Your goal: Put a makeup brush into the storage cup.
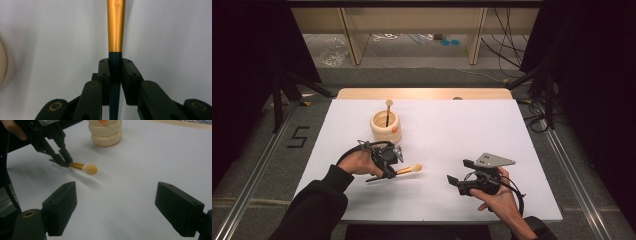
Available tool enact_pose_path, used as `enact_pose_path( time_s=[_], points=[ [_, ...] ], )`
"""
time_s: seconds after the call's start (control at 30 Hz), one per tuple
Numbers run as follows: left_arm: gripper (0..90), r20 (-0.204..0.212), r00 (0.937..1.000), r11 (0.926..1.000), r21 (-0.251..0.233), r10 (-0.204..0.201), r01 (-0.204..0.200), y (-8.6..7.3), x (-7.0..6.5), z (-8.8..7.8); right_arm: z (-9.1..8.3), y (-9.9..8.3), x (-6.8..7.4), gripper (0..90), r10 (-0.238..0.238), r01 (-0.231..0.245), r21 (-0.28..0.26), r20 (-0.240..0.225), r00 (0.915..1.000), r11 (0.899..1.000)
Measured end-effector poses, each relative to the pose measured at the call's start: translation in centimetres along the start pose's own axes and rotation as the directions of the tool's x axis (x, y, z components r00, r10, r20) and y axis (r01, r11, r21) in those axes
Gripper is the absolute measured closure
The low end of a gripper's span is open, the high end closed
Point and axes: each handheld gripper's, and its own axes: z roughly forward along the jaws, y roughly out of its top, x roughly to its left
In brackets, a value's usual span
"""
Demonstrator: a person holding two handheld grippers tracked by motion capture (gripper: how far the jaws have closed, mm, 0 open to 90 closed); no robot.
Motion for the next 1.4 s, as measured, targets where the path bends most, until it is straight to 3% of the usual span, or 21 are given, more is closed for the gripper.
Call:
enact_pose_path(
  time_s=[0.2, 0.23, 0.3, 0.37, 0.6, 0.63, 0.7, 0.73, 0.8, 0.87, 0.9, 0.97, 1.0, 1.07, 1.1, 1.13, 1.17, 1.2, 1.27, 1.3, 1.4],
  points=[
    [78.2, 0.006, 0.9997, 0.9966, -0.078, -0.025, 0.026, 0.0, 0.1, -0.8, 0.0, 0.0, 0.0, 18.6, -0.002, 0.002, -0.001, 0.001, 1.0, 1.0],
    [78.2, 0.004, 0.9996, 0.9955, -0.09, -0.029, 0.029, -0.1, 0.1, -0.9, 0.0, 0.0, 0.1, 18.6, 0.012, -0.012, 0.008, -0.015, 0.9998, 1.0],
    [78.2, -0.003, 0.9991, 0.9925, -0.116, -0.042, 0.041, -0.1, 0.2, -1.3, -0.1, 0.1, 0.0, 18.6, -0.005, 0.005, 0.02, 0.007, 1.0, 1.0],
    [78.2, -0.019, 0.9986, 0.9894, -0.138, -0.049, 0.045, -0.2, 0.3, -1.6, 0.1, 0.0, 0.0, 18.6, -0.003, 0.003, -0.001, -0.004, 1.0, 1.0],
    [78.2, -0.069, 0.9923, 0.9661, -0.244, -0.104, 0.084, -0.3, 0.3, -2.4, 0.1, 0.0, 0.0, 18.6, -0.004, 0.004, 0.0, -0.003, 1.0, 1.0],
    [78.2, -0.077, 0.9903, 0.9629, -0.253, -0.116, 0.093, -0.3, 0.3, -2.5, -0.1, 0.1, 0.0, 18.6, -0.005, 0.005, 0.02, 0.011, 0.9999, 1.0],
    [78.2, -0.088, 0.9863, 0.9494, -0.295, -0.14, 0.109, -0.2, 0.3, -2.8, 0.1, 0.0, 0.0, 18.6, -0.003, 0.003, -0.001, -0.001, 1.0, 1.0],
    [78.2, -0.076, 0.9844, 0.9349, -0.332, -0.158, 0.125, -0.2, 0.3, -3.0, 0.1, 0.0, 0.0, 18.6, -0.002, 0.002, -0.001, -0.002, 1.0, 1.0],
    [78.2, -0.089, 0.9846, 0.9339, -0.34, -0.15, 0.112, -0.2, 0.5, -3.6, -0.1, 0.1, 0.0, 18.6, -0.005, 0.005, 0.019, 0.009, 0.9999, 1.0],
    [78.2, -0.089, 0.9836, 0.926, -0.36, -0.157, 0.116, -0.3, 0.6, -3.9, 0.0, 0.0, 0.0, 18.6, 0.0, 0.0, 0.001, -0.001, 1.0, 1.0],
    [78.2, -0.1, 0.9798, 0.9146, -0.386, -0.173, 0.122, -0.3, 0.6, -4.1, 0.0, 0.0, 0.0, 18.6, 0.0, 0.0, -0.001, -0.002, 1.0, 1.0],
    [78.2, -0.096, 0.9788, 0.9087, -0.397, -0.181, 0.129, -0.4, 0.7, -4.4, 0.1, 0.1, 0.0, 18.6, 0.001, -0.001, 0.0, -0.003, 1.0, 1.0],
    [78.2, -0.1, 0.9745, 0.8978, -0.417, -0.201, 0.142, -0.4, 0.7, -4.6, 0.0, 0.1, 0.0, 18.6, 0.006, -0.006, 0.015, 0.0, 1.0, 1.0],
    [78.2, -0.119, 0.9678, 0.8901, -0.43, -0.222, 0.151, -0.5, 0.8, -5.0, -0.1, 0.1, 0.0, 18.6, -0.005, 0.005, 0.021, 0.007, 1.0, 1.0],
    [78.2, -0.128, 0.9628, 0.8808, -0.446, -0.238, 0.158, -0.5, 0.8, -5.1, 0.1, 0.0, 0.0, 18.6, -0.005, 0.005, -0.001, -0.001, 1.0, 1.0],
    [78.2, -0.125, 0.962, 0.8759, -0.455, -0.243, 0.162, -0.5, 0.9, -5.3, 0.1, 0.0, 0.0, 18.6, -0.004, 0.004, -0.002, -0.001, 1.0, 1.0],
    [78.1, -0.125, 0.9601, 0.8673, -0.47, -0.25, 0.165, -0.6, 1.0, -5.4, 0.1, 0.0, -0.1, 18.6, -0.002, 0.002, -0.001, -0.002, 1.0, 1.0],
    [78.2, -0.123, 0.9537, 0.8537, -0.488, -0.274, 0.183, -0.7, 1.0, -5.5, 0.0, 0.1, 0.0, 18.6, 0.004, -0.004, 0.005, -0.006, 1.0, 1.0],
    [78.2, -0.131, 0.9482, 0.838, -0.513, -0.289, 0.185, -0.9, 1.3, -5.9, 0.0, 0.1, 0.0, 18.6, -0.004, 0.004, 0.008, 0.007, 1.0, 1.0],
    [78.2, -0.124, 0.9486, 0.8301, -0.526, -0.291, 0.186, -1.0, 1.3, -6.0, 0.1, 0.1, 0.0, 18.6, -0.004, 0.004, -0.002, -0.001, 1.0, 1.0],
    [78.1, -0.114, 0.9389, 0.794, -0.572, -0.325, 0.205, -1.1, 1.4, -6.5, -0.1, 0.1, 0.1, 18.5, 0.014, -0.014, 0.027, -0.001, 0.9999, 1.0]
  ],
)
